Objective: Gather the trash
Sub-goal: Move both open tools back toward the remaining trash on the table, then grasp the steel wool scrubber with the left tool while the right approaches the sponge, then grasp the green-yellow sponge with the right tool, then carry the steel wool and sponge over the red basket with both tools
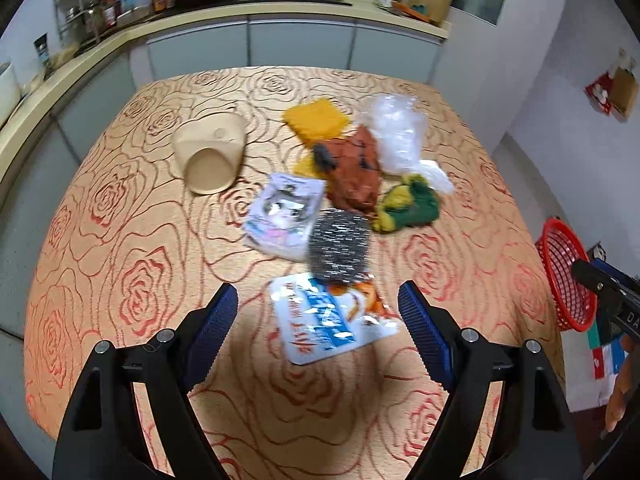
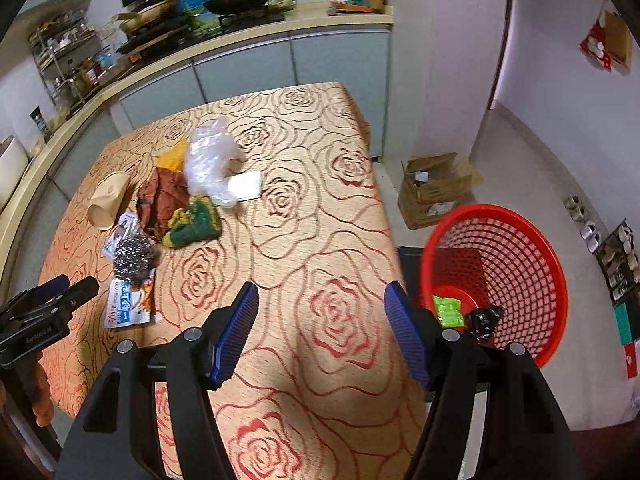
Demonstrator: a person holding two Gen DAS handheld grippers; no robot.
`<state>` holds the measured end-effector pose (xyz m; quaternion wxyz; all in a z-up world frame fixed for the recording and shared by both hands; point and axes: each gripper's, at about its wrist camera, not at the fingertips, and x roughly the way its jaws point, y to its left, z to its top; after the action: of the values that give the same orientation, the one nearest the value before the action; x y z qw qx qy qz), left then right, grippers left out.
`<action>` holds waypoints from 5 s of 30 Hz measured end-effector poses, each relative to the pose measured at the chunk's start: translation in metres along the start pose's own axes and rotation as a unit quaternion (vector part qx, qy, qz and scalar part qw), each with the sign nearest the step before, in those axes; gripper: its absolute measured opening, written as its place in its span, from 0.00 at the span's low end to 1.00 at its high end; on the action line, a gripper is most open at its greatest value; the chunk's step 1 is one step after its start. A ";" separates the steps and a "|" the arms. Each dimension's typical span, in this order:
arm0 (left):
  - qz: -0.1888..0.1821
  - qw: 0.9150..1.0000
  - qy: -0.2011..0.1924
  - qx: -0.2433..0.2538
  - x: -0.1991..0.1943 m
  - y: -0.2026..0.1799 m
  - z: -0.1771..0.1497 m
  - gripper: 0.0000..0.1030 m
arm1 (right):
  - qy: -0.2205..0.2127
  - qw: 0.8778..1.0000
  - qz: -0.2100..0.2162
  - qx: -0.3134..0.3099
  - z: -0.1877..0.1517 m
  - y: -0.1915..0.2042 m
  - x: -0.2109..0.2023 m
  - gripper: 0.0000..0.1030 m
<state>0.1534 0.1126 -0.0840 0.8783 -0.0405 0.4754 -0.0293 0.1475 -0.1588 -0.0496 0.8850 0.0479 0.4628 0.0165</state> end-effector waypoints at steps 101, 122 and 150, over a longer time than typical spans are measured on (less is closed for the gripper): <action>0.005 0.996 -0.085 0.030 -0.008 -0.009 0.004 0.31 | -0.064 0.996 0.003 -0.057 0.013 0.058 0.056 0.54; -0.109 0.975 -0.112 0.156 -0.015 -0.203 0.009 0.31 | -0.092 0.987 -0.102 0.081 -0.029 -0.113 -0.031 0.54; -0.166 0.961 -0.043 0.216 0.060 -0.326 -0.004 0.32 | -0.054 0.981 -0.124 0.137 -0.049 -0.205 -0.008 0.55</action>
<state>0.1784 -0.2169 -0.1035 0.8687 0.0710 0.4060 -0.2748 0.1001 -0.3596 -0.0914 0.8891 0.1117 0.4143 -0.1596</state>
